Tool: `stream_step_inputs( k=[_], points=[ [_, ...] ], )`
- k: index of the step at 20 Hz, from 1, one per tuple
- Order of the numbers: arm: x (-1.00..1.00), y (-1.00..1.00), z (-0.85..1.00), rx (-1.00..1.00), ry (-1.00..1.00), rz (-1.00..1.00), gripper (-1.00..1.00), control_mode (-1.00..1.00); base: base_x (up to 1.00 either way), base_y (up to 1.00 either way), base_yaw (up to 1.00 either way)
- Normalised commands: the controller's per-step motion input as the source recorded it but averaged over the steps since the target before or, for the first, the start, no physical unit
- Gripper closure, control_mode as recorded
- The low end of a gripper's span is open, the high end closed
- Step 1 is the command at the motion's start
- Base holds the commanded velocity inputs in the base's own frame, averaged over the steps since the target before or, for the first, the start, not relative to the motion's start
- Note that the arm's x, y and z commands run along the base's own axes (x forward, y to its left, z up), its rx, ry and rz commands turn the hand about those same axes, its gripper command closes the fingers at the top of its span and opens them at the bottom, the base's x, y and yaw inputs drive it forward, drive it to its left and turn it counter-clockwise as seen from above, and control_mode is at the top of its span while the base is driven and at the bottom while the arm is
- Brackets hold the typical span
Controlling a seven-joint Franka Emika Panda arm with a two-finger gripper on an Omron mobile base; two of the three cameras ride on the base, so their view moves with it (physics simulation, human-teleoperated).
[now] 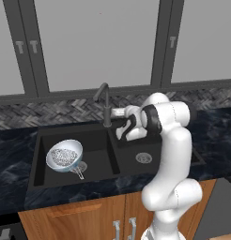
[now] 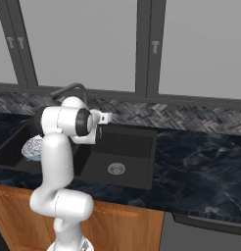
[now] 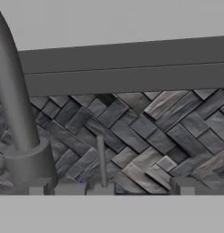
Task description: Pick the strainer and bowl and place them in the sink. Then turn on the water.
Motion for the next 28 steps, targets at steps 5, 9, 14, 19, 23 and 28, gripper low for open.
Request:
stream_step_inputs(
  k=[5,9,14,19,23,28],
  points=[
    [0.19,0.0,0.0,0.0,0.0,0.0,-1.0,-1.0,0.0,0.0,0.0],
    [0.18,0.0,-0.03,0.0,0.0,0.0,-1.0,-1.0,0.0,0.0,0.0],
    [0.21,0.0,-0.03,0.0,0.0,0.0,-1.0,-1.0,0.0,0.0,0.0],
    [0.22,0.0,-0.03,0.0,-0.01,0.0,-1.0,-1.0,0.0,0.0,0.0],
    [0.16,0.0,-0.03,0.0,-0.01,0.0,-1.0,-1.0,0.0,0.0,0.0],
    [0.03,0.0,-0.04,0.0,0.0,0.0,-1.0,-1.0,0.0,0.0,0.0]
  ],
)
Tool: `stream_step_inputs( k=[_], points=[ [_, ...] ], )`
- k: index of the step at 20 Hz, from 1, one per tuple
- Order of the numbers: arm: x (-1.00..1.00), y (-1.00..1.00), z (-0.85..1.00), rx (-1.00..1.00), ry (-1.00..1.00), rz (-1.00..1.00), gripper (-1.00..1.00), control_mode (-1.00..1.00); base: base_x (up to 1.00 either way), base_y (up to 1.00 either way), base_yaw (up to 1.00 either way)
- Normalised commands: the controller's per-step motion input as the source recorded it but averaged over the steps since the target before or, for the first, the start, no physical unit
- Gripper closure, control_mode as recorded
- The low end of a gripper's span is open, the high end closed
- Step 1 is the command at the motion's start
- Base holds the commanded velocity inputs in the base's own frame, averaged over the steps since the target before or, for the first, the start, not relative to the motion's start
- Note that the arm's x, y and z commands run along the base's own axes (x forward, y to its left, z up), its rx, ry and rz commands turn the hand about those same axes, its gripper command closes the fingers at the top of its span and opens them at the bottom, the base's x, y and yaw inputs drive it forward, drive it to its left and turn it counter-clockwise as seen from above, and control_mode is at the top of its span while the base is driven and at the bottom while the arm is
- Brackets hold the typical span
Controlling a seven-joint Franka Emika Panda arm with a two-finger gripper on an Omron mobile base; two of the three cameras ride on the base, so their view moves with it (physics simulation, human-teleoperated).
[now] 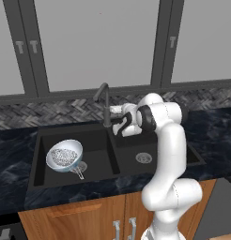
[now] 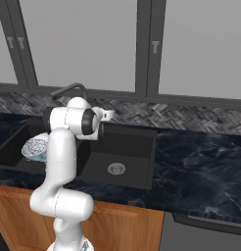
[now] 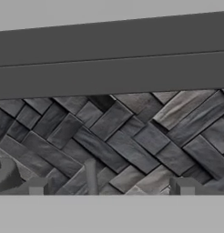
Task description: Pick the strainer and bowl and place them in the sink. Then turn on the water.
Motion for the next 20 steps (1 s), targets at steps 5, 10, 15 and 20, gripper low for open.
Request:
stream_step_inputs(
  k=[5,10,15,20],
  points=[
    [0.03,0.0,-0.04,0.0,0.0,0.01,-1.0,-1.0,0.0,0.0,0.0],
    [0.16,0.0,0.0,0.0,0.0,0.0,-1.0,-1.0,0.0,0.0,0.0],
    [0.08,-0.03,-0.01,0.0,0.0,0.0,-1.0,-1.0,0.0,0.0,0.0],
    [0.0,-0.13,0.0,0.0,0.0,0.0,-1.0,-1.0,0.0,0.0,0.0]
  ],
)
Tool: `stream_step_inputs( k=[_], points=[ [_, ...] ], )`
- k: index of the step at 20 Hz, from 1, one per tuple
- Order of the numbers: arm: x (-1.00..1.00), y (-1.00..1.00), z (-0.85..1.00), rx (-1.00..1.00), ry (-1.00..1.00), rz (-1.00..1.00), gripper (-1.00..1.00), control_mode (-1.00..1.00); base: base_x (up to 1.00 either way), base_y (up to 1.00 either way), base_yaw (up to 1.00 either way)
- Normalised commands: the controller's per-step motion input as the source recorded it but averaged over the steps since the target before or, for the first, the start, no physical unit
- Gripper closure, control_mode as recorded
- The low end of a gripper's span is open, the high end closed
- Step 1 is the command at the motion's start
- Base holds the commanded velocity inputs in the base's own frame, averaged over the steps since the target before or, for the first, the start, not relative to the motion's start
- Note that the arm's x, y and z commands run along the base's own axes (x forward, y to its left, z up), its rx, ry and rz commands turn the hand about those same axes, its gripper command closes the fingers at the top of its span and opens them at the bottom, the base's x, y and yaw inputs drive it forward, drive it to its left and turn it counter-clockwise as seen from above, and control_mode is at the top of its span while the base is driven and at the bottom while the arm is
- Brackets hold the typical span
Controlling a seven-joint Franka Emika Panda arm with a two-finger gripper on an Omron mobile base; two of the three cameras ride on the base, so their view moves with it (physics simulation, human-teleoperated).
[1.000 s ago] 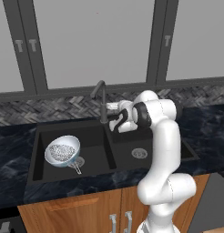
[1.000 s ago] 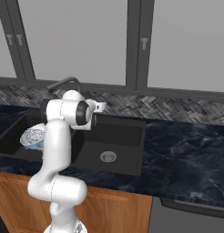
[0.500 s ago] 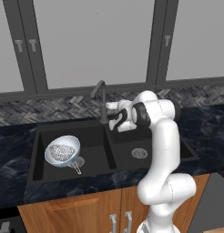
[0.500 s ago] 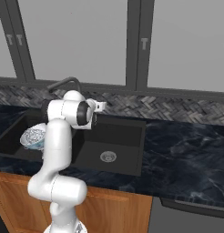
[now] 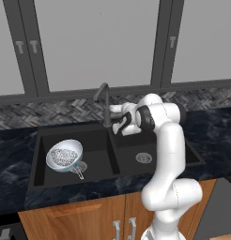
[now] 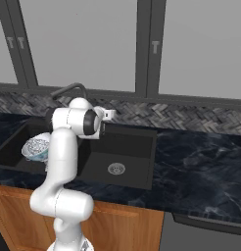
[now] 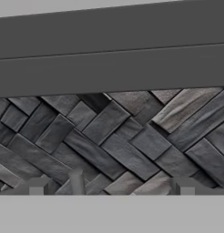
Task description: Pick the strainer and bowl and place them in the sink. Then turn on the water.
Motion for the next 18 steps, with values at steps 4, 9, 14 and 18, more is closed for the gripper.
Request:
stream_step_inputs(
  k=[4,9,14,18],
  points=[
    [0.0,-0.21,0.0,0.0,0.0,0.0,-1.0,-1.0,0.0,0.0,0.0],
    [0.0,-0.24,0.0,0.0,0.0,0.0,-1.0,-1.0,0.0,0.0,0.0],
    [0.02,-0.23,0.0,0.0,0.0,0.0,-1.0,-1.0,0.0,0.0,0.0],
    [0.01,-0.3,0.0,0.01,0.0,0.0,-1.0,-1.0,0.0,0.0,0.0]
  ],
)
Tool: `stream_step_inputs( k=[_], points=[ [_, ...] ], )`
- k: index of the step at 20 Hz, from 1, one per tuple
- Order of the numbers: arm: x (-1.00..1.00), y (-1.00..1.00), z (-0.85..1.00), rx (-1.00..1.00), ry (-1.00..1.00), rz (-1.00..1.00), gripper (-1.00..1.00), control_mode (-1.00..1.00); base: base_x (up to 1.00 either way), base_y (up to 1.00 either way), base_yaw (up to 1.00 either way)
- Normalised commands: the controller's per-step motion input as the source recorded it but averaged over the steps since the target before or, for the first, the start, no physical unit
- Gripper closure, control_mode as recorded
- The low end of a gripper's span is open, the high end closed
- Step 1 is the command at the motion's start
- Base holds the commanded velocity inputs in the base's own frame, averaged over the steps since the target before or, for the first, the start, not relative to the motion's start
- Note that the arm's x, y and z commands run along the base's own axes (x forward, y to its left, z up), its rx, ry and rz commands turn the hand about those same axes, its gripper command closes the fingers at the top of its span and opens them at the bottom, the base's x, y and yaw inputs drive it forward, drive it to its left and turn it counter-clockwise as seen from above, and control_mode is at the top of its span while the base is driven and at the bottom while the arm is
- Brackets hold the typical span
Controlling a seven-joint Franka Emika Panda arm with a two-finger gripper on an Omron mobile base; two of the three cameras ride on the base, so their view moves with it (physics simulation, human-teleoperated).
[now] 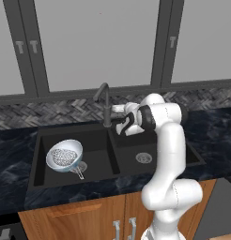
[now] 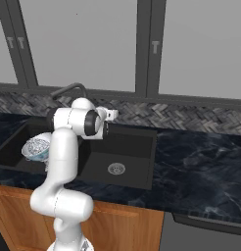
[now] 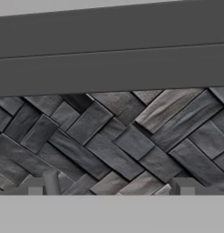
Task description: Pick the strainer and bowl and place them in the sink. Then turn on the water.
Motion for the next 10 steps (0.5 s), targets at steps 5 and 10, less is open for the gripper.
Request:
stream_step_inputs(
  k=[5,10],
  points=[
    [0.0,-0.57,0.0,0.01,0.0,0.0,-1.0,-1.0,0.0,0.0,0.0],
    [0.0,-0.59,0.0,0.0,-0.02,0.0,-1.0,-1.0,0.0,0.0,0.0]
  ],
)
